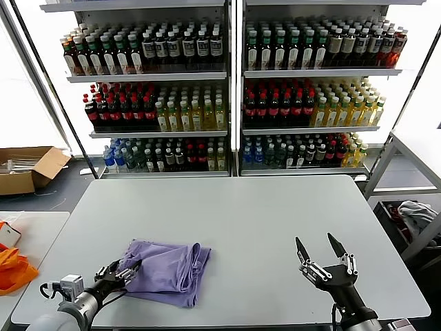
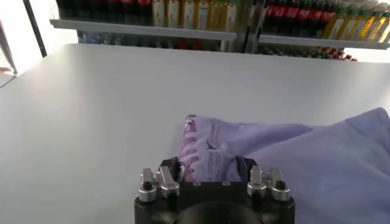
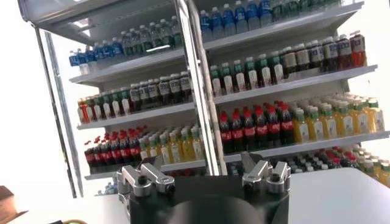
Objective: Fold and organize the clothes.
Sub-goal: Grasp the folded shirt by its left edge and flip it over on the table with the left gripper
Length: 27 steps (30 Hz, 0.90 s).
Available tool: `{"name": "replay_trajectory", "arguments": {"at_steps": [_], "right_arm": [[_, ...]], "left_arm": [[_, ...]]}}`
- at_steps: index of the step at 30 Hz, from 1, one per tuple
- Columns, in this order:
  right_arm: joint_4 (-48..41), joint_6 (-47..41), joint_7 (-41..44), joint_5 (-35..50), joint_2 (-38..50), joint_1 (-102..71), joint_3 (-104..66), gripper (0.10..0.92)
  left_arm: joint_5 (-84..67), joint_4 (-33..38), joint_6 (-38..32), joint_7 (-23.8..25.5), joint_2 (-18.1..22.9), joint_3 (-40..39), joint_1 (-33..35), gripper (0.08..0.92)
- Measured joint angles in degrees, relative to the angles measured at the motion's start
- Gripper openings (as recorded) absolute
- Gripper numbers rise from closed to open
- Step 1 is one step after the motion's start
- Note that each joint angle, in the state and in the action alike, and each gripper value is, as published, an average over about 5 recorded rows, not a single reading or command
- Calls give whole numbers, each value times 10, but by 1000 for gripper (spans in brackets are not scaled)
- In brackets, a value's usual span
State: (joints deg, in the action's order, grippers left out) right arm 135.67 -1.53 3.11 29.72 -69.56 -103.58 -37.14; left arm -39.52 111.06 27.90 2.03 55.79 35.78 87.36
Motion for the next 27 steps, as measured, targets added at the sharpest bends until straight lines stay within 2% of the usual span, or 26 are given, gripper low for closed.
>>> {"name": "replay_trajectory", "arguments": {"at_steps": [14, 17, 27], "right_arm": [[0, 10, 2, 2, 0, -3, -6, 823], [-1, 11, 2, 3, 0, -2, -7, 823], [-8, 16, 2, 6, -1, 6, -4, 823]], "left_arm": [[-36, -2, -25, 30, 1, 40, 14, 157], [-46, 0, -31, 29, 3, 75, 20, 120], [-72, 10, -32, 21, -15, 227, 42, 120]]}}
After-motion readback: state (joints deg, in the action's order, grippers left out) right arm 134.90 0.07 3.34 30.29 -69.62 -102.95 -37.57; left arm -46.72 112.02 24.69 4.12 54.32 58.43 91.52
